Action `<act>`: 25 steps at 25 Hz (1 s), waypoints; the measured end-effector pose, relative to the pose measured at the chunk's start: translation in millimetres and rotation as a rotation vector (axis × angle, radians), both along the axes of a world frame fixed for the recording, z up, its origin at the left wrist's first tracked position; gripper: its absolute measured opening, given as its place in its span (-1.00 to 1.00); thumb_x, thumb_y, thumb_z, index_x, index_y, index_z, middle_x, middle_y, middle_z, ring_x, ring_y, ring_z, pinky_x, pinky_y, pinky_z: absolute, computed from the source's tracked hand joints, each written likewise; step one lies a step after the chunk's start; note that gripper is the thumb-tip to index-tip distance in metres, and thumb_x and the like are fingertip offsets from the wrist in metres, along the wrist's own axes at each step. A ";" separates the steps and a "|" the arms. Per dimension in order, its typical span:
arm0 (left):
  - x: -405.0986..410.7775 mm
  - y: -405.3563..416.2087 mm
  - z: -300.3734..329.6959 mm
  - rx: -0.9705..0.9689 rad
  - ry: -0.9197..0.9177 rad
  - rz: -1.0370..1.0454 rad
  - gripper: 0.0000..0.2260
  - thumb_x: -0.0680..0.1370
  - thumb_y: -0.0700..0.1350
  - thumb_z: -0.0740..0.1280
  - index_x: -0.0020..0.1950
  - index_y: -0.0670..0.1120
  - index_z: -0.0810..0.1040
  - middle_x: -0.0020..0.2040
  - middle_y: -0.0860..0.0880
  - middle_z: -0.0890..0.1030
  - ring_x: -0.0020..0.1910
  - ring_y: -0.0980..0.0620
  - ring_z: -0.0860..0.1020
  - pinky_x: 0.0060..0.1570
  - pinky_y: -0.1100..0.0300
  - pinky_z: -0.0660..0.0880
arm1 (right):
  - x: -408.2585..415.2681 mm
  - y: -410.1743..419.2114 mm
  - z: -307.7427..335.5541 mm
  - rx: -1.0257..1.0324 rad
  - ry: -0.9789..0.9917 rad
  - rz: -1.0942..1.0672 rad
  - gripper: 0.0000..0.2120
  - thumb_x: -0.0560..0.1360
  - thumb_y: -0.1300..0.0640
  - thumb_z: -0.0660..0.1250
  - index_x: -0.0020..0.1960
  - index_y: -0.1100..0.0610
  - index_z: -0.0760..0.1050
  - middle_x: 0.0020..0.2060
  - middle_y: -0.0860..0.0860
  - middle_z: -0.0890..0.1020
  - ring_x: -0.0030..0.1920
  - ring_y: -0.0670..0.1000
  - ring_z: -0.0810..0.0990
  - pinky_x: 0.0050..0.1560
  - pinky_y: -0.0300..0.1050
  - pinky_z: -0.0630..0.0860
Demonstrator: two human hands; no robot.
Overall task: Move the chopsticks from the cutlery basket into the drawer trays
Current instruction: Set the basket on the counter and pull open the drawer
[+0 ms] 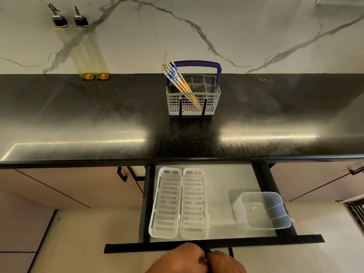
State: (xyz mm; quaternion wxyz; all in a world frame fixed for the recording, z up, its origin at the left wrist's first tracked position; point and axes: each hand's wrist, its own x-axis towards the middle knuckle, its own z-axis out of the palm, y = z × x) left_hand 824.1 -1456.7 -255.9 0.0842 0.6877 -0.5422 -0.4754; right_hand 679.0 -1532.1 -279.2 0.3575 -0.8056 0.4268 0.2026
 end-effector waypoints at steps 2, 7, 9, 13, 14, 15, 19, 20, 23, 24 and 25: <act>41.5 -14.8 18.9 0.177 0.308 0.306 -0.79 0.56 0.06 0.33 0.03 -0.03 0.66 -0.08 0.03 0.69 -0.07 0.10 0.66 -0.05 0.29 0.56 | 15.0 -10.1 28.6 -0.032 -0.075 -0.008 -0.69 0.62 0.02 0.19 0.32 -0.01 0.51 0.31 -0.05 0.54 0.30 -0.04 0.51 0.33 -0.19 0.40; 142.3 -35.4 -18.8 0.009 -0.225 0.636 -0.95 0.58 0.01 0.32 -0.07 0.07 0.54 -0.07 0.09 0.61 -0.10 0.12 0.59 -0.07 0.20 0.59 | 45.6 -63.1 19.9 -0.137 -0.192 -0.205 -0.67 0.58 0.02 0.29 0.33 0.01 0.52 0.14 -0.06 0.65 0.04 -0.09 0.64 0.15 -0.19 0.57; 152.5 -35.9 -42.7 0.115 -0.453 0.558 -0.88 0.57 0.06 0.30 -0.05 0.05 0.56 -0.12 0.09 0.60 -0.14 0.11 0.60 -0.05 0.16 0.61 | 56.9 -80.1 8.5 -0.129 -0.155 -0.290 -0.58 0.59 0.06 0.29 0.43 0.08 0.38 0.30 0.02 0.55 0.22 0.02 0.58 0.27 -0.10 0.52; 142.3 -37.4 -60.3 0.315 -0.514 0.439 -0.82 0.55 0.09 0.31 -0.02 0.00 0.57 -0.20 0.04 0.64 -0.26 0.08 0.66 -0.14 0.15 0.65 | 66.0 -97.3 -10.8 -0.023 -0.019 -0.343 -0.53 0.61 0.09 0.27 0.48 0.13 0.28 0.36 0.08 0.50 0.33 0.08 0.51 0.31 -0.08 0.47; 138.4 -37.6 -63.3 0.354 -0.513 0.419 -0.85 0.56 0.06 0.32 0.00 0.00 0.56 -0.20 0.04 0.65 -0.25 0.08 0.67 -0.13 0.16 0.65 | 67.2 -98.5 -16.4 0.008 -0.012 -0.338 -0.57 0.61 0.11 0.27 0.45 0.11 0.31 0.31 0.08 0.54 0.29 0.08 0.54 0.27 -0.09 0.48; 136.0 -39.0 -67.4 0.374 -0.517 0.416 -0.88 0.56 0.02 0.32 0.02 0.00 0.56 -0.18 0.03 0.65 -0.21 0.07 0.68 -0.11 0.15 0.64 | 68.1 -101.2 -22.1 0.033 -0.018 -0.326 -0.62 0.59 0.14 0.27 0.40 0.09 0.36 0.23 0.07 0.59 0.21 0.07 0.59 0.23 -0.10 0.53; 131.7 -36.8 -76.1 0.448 -0.488 0.384 -0.89 0.56 -0.07 0.31 0.06 -0.01 0.55 -0.07 0.01 0.66 -0.10 0.04 0.66 -0.01 0.13 0.62 | 68.5 -116.0 -51.2 0.022 -0.024 -0.267 -0.57 0.48 0.21 0.24 0.34 0.02 0.43 -0.06 0.01 0.68 -0.10 0.02 0.67 -0.03 -0.06 0.66; 132.9 -35.3 -77.1 0.459 -0.491 0.373 -0.89 0.56 -0.07 0.31 0.06 -0.01 0.55 -0.07 0.01 0.66 -0.09 0.03 0.66 0.00 0.13 0.62 | 69.9 -117.1 -54.9 0.033 -0.032 -0.252 -0.56 0.48 0.22 0.23 0.34 0.00 0.43 -0.05 0.00 0.68 -0.10 0.01 0.67 -0.04 -0.09 0.66; 138.7 -33.4 -75.2 0.460 -0.495 0.349 -0.83 0.54 -0.03 0.30 0.09 -0.01 0.57 -0.03 0.01 0.67 -0.04 0.02 0.67 0.05 0.12 0.61 | 74.9 -116.8 -47.6 0.069 -0.065 -0.229 -0.57 0.49 0.21 0.23 0.33 -0.06 0.43 -0.08 -0.05 0.68 -0.11 -0.04 0.67 -0.08 -0.16 0.65; 139.8 -32.8 -73.2 0.451 -0.508 0.313 -0.79 0.53 0.00 0.30 0.13 -0.02 0.57 0.01 0.01 0.66 0.01 0.01 0.66 0.08 0.13 0.60 | 74.5 -116.9 -45.0 0.078 -0.071 -0.216 -0.57 0.49 0.20 0.23 0.33 -0.06 0.44 -0.11 -0.07 0.67 -0.13 -0.05 0.66 -0.06 -0.17 0.64; 140.6 -32.4 -72.4 0.436 -0.529 0.271 -0.72 0.53 0.03 0.30 0.19 -0.03 0.56 0.07 0.00 0.64 0.07 -0.01 0.64 0.12 0.13 0.57 | 73.4 -117.9 -44.7 0.081 -0.066 -0.197 -0.56 0.48 0.18 0.23 0.34 -0.03 0.44 -0.14 -0.08 0.65 -0.14 -0.05 0.65 -0.02 -0.17 0.63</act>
